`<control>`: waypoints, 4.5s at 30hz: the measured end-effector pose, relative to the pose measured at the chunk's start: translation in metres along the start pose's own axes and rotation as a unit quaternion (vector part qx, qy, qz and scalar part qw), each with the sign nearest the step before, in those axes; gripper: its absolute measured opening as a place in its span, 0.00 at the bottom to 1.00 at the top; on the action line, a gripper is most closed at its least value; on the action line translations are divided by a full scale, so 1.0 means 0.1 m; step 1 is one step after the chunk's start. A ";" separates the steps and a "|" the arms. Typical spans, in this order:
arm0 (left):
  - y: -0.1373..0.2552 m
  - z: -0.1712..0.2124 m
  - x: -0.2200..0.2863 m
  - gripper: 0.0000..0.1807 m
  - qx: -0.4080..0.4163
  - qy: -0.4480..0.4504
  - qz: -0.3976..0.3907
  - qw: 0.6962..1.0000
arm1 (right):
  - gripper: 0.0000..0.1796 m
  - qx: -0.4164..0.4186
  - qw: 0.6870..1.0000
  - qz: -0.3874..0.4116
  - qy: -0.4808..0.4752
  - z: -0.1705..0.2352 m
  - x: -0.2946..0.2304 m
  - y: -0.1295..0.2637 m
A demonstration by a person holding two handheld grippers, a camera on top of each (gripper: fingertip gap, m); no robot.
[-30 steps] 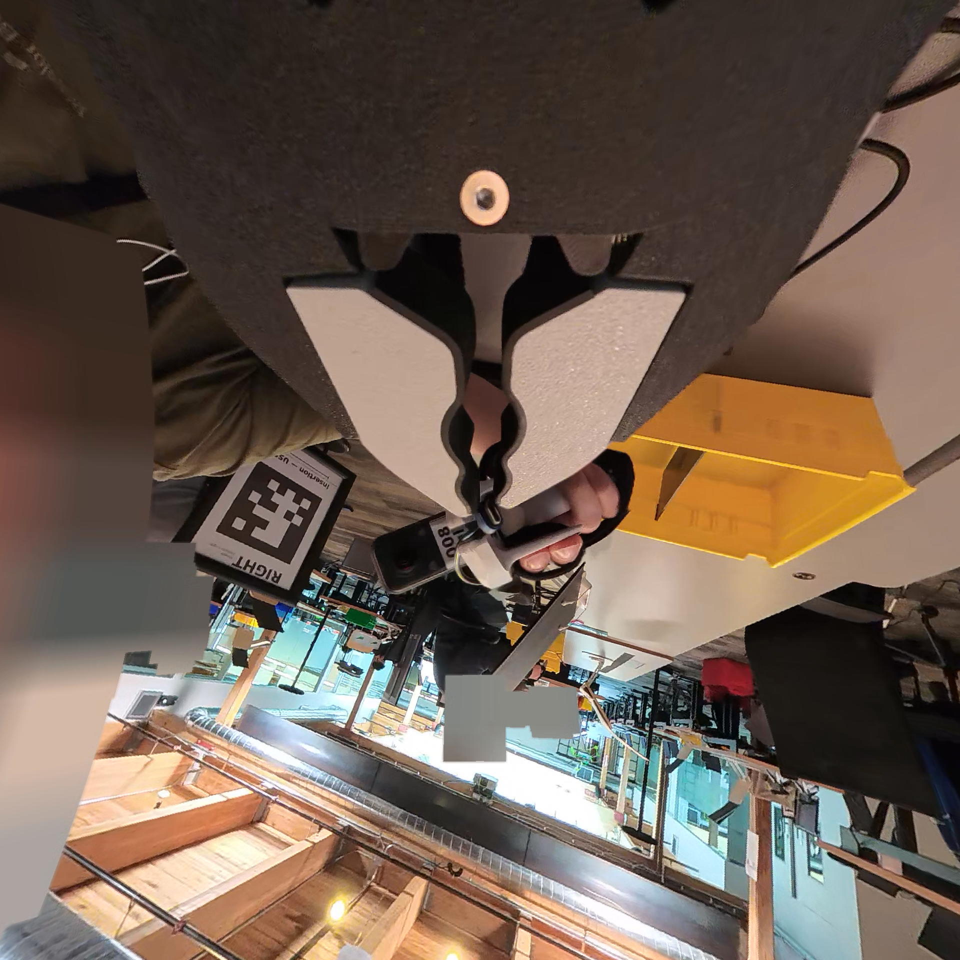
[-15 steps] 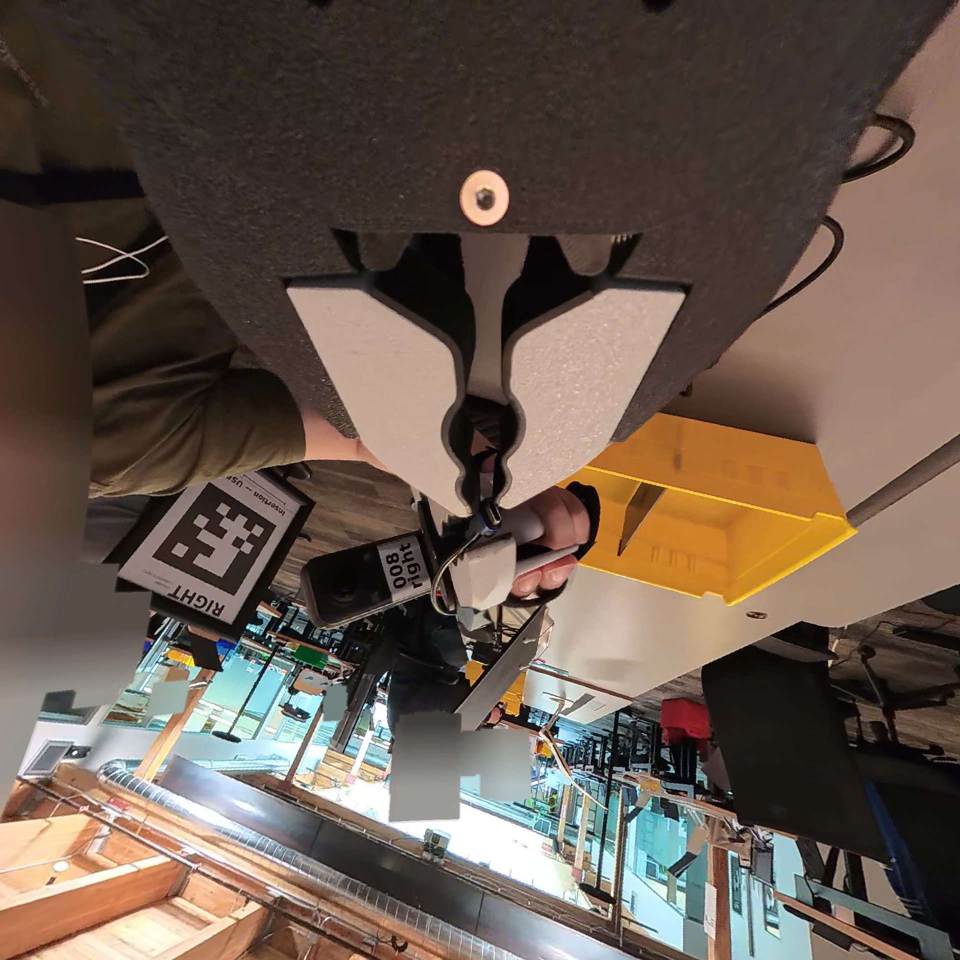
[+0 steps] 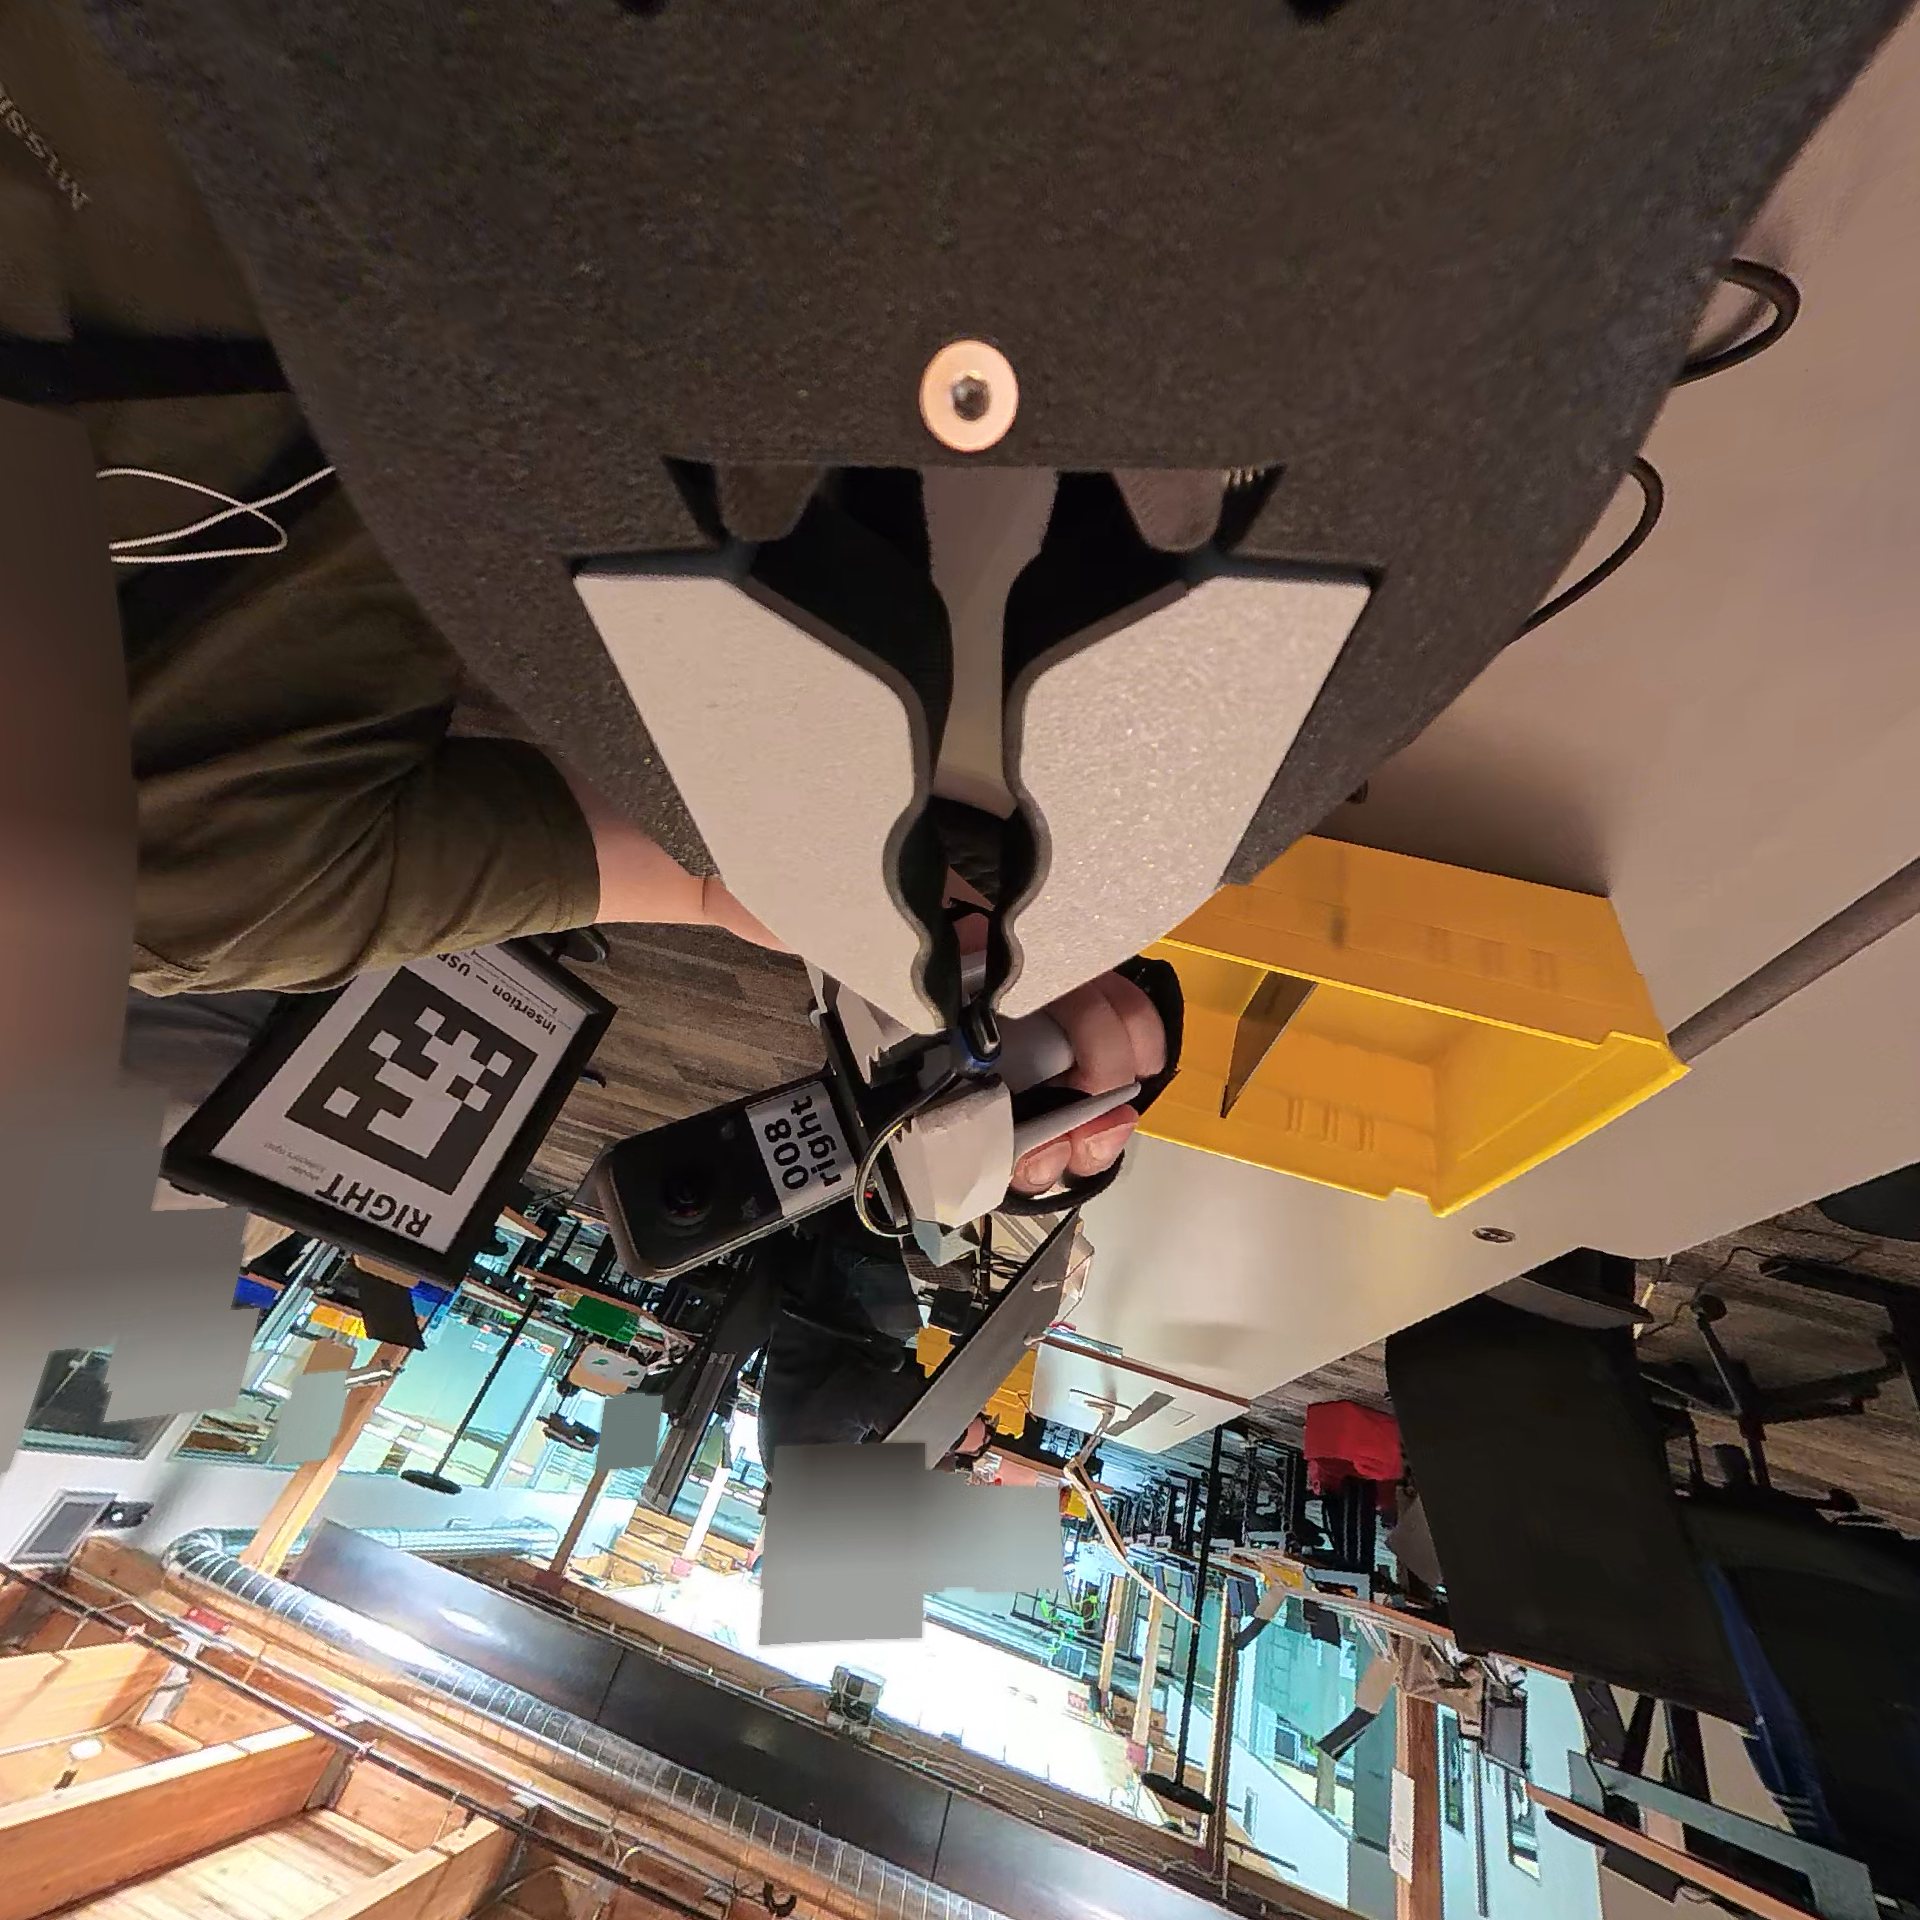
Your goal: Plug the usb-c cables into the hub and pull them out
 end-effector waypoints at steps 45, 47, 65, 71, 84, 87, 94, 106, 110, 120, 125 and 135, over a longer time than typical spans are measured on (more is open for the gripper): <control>0.01 0.00 0.00 0.02 -0.006 0.003 -0.003 1.000 | 0.07 -0.013 0.999 -0.006 -0.047 0.00 -0.01 -0.04; 0.02 0.01 0.00 0.02 -0.007 0.002 -0.004 1.000 | 0.07 -0.018 0.999 -0.007 -0.040 0.00 -0.02 -0.04; 0.02 0.01 0.02 0.02 -0.010 -0.034 -0.022 0.999 | 0.07 -0.025 0.999 -0.012 -0.042 0.01 -0.01 -0.03; 0.02 0.01 0.01 0.02 -0.013 -0.009 -0.019 1.000 | 0.07 -0.030 0.999 -0.002 -0.022 0.01 -0.02 -0.04; 0.02 0.02 0.00 0.02 -0.014 0.000 -0.022 1.000 | 0.07 -0.040 0.999 0.020 0.016 0.02 -0.03 -0.04; 0.02 0.03 -0.01 0.02 -0.015 0.000 -0.022 1.000 | 0.07 -0.041 0.999 0.021 0.017 0.03 -0.03 -0.04; 0.00 0.02 0.00 0.02 -0.010 -0.016 -0.024 1.000 | 0.07 -0.041 0.999 0.018 0.007 0.01 -0.01 -0.03; 0.22 0.14 -0.11 0.18 -0.066 -0.070 -0.231 0.968 | 0.07 -0.034 0.992 0.113 -0.039 -0.20 0.61 0.38; 0.17 0.71 -0.12 0.18 -0.087 0.014 -0.268 0.959 | 0.07 -0.016 0.991 0.121 -0.048 -0.30 0.72 0.49; 0.05 1.76 -0.42 0.34 -0.122 -0.051 -0.543 0.829 | 0.07 0.009 0.988 0.141 -0.070 -0.36 0.84 0.62; -0.13 1.88 -0.49 0.32 -0.176 -0.058 -0.584 0.790 | 0.07 0.023 0.988 0.139 -0.065 -0.47 0.83 0.63; -0.10 2.11 -0.73 0.26 -0.236 -0.010 -0.611 0.756 | 0.07 0.036 0.989 0.132 -0.060 -0.56 0.81 0.64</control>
Point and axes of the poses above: each gripper's, where its closed fingertips meet, y back along the fingers, z out of its underside, x = y × z across the jaws, the point moved 5 cm from there along y, back along the fingers
